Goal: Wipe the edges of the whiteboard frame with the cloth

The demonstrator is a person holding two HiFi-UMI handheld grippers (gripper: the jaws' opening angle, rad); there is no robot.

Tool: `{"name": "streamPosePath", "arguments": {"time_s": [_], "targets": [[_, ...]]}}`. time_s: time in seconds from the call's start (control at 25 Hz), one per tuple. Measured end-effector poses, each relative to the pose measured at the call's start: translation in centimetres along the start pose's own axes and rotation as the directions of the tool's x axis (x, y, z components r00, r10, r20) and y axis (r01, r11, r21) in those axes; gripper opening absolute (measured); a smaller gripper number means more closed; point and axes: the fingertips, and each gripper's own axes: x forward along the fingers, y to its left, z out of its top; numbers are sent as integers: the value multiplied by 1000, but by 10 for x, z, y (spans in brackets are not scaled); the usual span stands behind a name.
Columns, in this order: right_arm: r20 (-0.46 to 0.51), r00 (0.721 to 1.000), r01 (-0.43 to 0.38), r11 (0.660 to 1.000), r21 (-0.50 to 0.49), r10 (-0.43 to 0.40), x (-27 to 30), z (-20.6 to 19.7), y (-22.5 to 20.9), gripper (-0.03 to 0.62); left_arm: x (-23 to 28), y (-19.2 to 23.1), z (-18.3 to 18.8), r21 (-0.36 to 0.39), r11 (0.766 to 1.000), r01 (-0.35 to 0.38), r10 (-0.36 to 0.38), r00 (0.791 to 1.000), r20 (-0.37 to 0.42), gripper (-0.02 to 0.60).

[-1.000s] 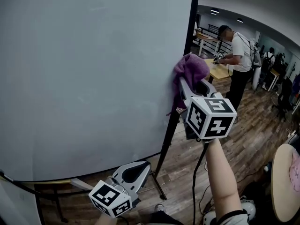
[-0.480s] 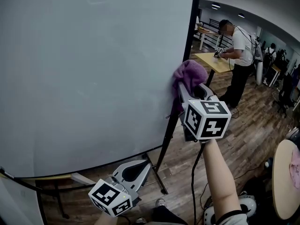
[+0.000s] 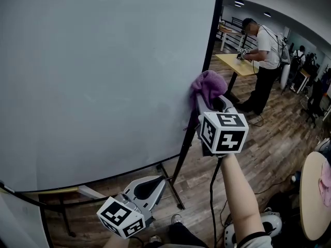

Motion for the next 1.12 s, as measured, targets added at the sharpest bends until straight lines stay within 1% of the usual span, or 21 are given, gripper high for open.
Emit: {"name": "streamPosePath", "arguments": {"time_s": [0.2, 0.32, 0.48, 0.6, 1.12], "targets": [[-39, 999, 2, 1000, 13, -2, 4, -14, 1, 112, -4, 1, 2, -7, 1000, -12, 11, 1000, -4, 17], [-75, 997, -2, 1000, 20, 4, 5, -32, 1, 112, -5, -1, -2, -10, 1000, -16, 16, 1000, -4, 17], [-96, 995, 6, 1000, 3, -6, 5, -52, 4, 112, -7, -2, -10, -19, 1000, -18, 18, 1000, -5, 17], [-89, 996, 19, 1000, -17, -21, 4, -55, 5, 112, -9, -3, -14, -25, 999, -19, 19, 1000, -11, 17], [-31, 998, 54, 998, -27, -54, 3, -54, 9, 109, -10, 3, -20, -67, 997, -26, 25, 1000, -19, 17]]}}
